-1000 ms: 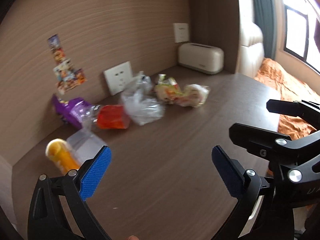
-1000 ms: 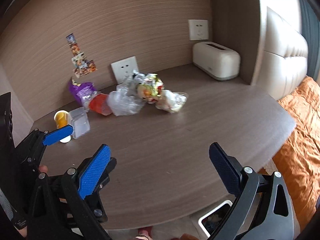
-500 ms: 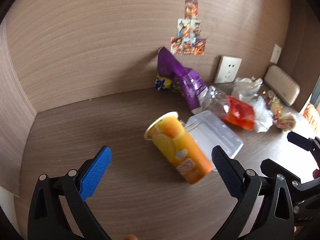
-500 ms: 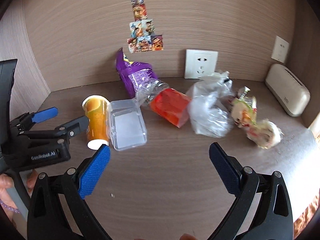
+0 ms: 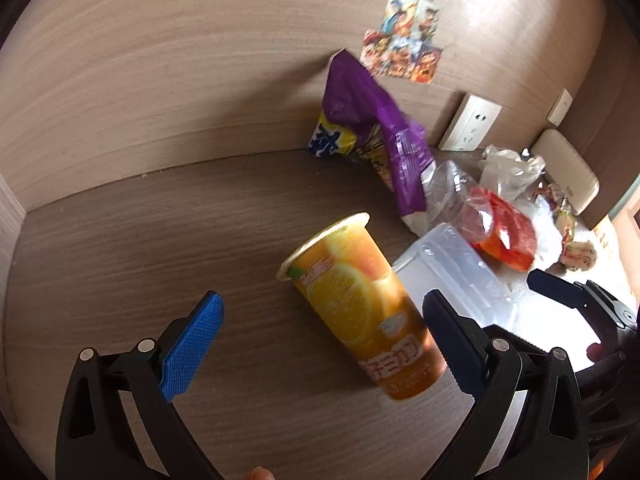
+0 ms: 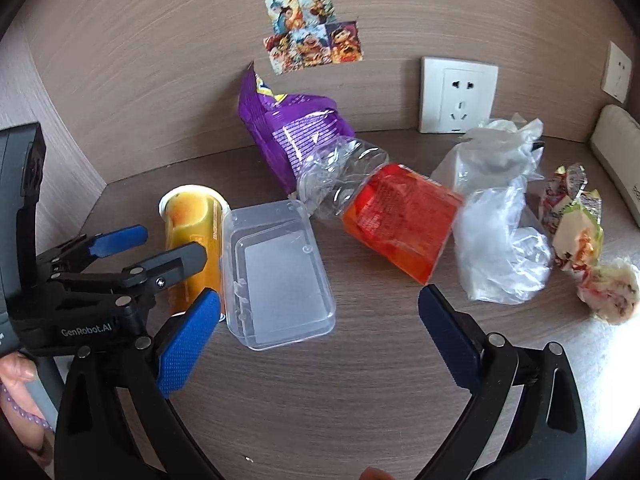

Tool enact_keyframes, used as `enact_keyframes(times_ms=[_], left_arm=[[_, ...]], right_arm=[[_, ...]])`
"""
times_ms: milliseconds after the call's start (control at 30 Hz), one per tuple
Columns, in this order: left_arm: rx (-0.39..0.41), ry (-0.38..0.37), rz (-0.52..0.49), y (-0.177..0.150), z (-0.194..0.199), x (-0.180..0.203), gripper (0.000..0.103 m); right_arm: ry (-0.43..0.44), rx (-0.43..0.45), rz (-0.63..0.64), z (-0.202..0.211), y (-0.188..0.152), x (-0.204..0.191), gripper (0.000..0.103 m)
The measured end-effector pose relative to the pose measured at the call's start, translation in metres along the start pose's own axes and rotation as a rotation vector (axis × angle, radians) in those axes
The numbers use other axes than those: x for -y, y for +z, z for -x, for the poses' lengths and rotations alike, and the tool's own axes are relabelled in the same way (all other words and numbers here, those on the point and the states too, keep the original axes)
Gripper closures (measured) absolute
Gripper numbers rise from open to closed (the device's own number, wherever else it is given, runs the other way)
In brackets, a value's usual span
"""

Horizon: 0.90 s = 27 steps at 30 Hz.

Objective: Collect trash
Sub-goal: 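Grasp the orange juice cup with the left gripper while the right gripper grasps the clear plastic box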

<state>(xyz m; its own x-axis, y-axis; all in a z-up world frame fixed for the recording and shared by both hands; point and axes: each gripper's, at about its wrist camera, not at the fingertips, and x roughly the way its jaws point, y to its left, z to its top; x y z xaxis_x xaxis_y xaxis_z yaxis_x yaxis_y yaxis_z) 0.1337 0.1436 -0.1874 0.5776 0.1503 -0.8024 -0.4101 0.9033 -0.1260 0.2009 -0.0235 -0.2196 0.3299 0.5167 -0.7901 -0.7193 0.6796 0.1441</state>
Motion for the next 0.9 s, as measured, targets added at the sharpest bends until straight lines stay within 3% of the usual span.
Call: enact_keyframes(times_ms=[100,167,200,233,267,333,400,600,667,900], left_arm=[[-0.034,0.032,-0.021,-0.001,-0.011,-0.004,0.005],[-0.043,0.057,-0.030,-0.002,-0.015,-0.006,0.006],[-0.042,0.076,-0.044,-0.003,-0.017,-0.007,0.008],[-0.039,0.091,-0.063,-0.003,-0.018,-0.007,0.011],[-0.033,0.106,-0.089,-0.004,-0.018,-0.005,0.021],[-0.025,0.124,-0.139,-0.006,-0.018,-0.001,0.028],[-0.018,0.126,-0.162,-0.007,-0.014,0.002,0.041],[0.030,0.090,-0.207,-0.016,0.008,0.012,0.047],[0.037,0.084,-0.216,-0.020,0.013,0.015,0.057],[0.048,0.071,-0.221,-0.032,0.037,0.026,0.057]], right_arm=[[-0.022,-0.015,0.027,-0.011,-0.001,-0.005,0.005],[-0.015,-0.026,0.036,-0.018,-0.002,-0.009,0.014],[-0.026,-0.026,0.051,-0.021,-0.004,-0.013,0.024],[-0.046,-0.013,0.081,-0.021,-0.005,-0.018,0.040],[-0.068,-0.004,0.116,-0.022,-0.005,-0.025,0.041],[-0.070,0.001,0.140,-0.023,-0.005,-0.033,0.043],[-0.078,0.018,0.148,-0.019,-0.005,-0.038,0.043],[-0.083,0.068,0.153,0.015,-0.006,-0.041,0.043],[-0.085,0.075,0.139,0.026,-0.009,-0.036,0.043],[-0.145,0.108,0.078,0.074,-0.031,-0.008,0.043]])
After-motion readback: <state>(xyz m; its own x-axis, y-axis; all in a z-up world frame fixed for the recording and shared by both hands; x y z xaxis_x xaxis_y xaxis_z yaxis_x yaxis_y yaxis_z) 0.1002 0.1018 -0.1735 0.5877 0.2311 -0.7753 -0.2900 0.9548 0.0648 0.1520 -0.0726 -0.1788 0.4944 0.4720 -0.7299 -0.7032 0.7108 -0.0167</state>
